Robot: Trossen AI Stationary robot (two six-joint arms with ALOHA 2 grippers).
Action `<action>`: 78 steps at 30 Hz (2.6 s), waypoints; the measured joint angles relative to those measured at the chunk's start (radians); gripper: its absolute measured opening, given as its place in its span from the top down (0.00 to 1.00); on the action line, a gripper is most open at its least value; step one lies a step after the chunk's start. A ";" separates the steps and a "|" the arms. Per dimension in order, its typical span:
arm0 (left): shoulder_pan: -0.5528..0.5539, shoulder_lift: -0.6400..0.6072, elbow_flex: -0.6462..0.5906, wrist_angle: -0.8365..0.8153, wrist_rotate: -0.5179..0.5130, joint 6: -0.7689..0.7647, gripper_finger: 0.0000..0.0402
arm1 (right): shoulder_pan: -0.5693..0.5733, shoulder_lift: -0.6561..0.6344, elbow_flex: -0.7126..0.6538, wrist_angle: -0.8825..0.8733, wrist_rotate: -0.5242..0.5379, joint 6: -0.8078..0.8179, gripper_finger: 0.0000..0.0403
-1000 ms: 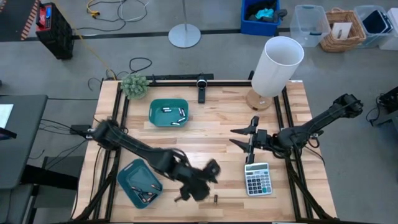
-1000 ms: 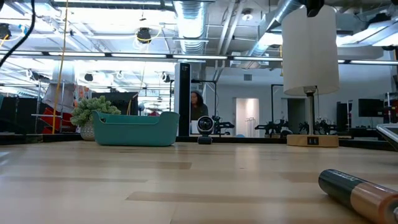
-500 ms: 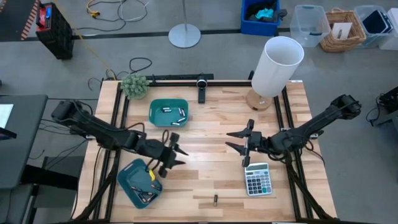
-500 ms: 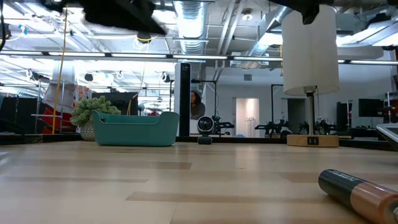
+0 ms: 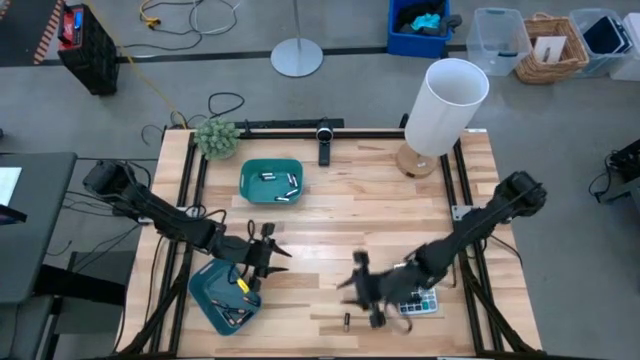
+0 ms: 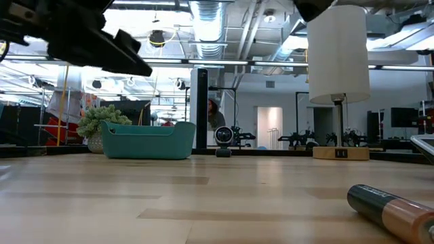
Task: Sort batteries
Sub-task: Put the black battery into the blue bin
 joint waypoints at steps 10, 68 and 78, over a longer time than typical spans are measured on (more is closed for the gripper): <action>-0.042 0.000 -0.011 0.047 -0.068 -0.088 0.60 | 0.058 0.302 0.402 -0.583 -0.037 -0.030 0.48; -0.042 0.001 -0.010 0.030 -0.115 -0.160 0.60 | 0.026 0.602 0.584 -0.694 -0.312 -0.345 0.71; -0.042 0.001 -0.010 0.030 -0.116 -0.149 0.60 | 0.005 0.604 0.583 -0.678 -0.326 -0.343 0.86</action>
